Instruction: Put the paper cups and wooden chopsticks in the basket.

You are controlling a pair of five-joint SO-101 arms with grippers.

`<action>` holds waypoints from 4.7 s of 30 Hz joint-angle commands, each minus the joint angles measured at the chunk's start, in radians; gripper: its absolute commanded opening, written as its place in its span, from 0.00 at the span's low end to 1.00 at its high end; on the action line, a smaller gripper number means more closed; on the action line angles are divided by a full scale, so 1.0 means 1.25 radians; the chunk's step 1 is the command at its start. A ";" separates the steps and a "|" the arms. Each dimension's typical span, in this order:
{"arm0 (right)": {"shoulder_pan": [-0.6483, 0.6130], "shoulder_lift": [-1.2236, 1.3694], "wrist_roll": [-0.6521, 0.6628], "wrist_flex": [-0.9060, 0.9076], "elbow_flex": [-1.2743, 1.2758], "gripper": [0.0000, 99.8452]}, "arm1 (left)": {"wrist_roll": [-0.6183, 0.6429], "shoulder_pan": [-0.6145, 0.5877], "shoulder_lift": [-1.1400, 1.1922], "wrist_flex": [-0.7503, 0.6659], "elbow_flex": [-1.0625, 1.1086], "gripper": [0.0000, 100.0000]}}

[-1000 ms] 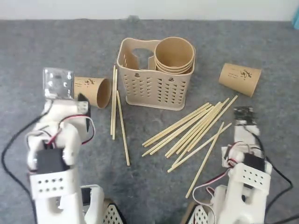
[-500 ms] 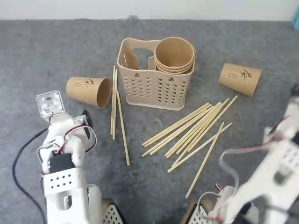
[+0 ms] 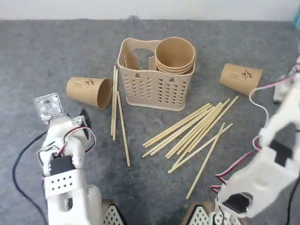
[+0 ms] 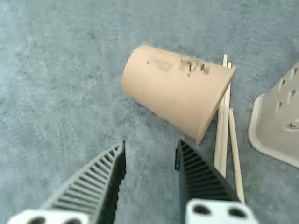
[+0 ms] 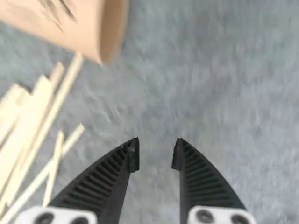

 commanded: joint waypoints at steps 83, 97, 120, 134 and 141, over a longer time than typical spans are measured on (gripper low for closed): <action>0.129 0.078 0.247 0.050 -0.578 0.01 | -0.090 0.059 -0.017 -0.108 0.036 0.17; 0.535 -0.040 0.387 0.046 -0.007 0.01 | -0.091 0.059 -0.017 -0.108 0.036 0.17; 0.574 -0.238 0.470 -0.391 0.665 0.01 | -0.091 0.059 -0.017 -0.107 0.036 0.17; 0.462 -0.668 0.108 -0.764 1.111 0.01 | -0.091 0.058 -0.017 -0.106 0.036 0.17; 0.449 -0.590 -0.047 -0.922 1.194 0.01 | -0.091 0.056 -0.017 -0.106 0.036 0.17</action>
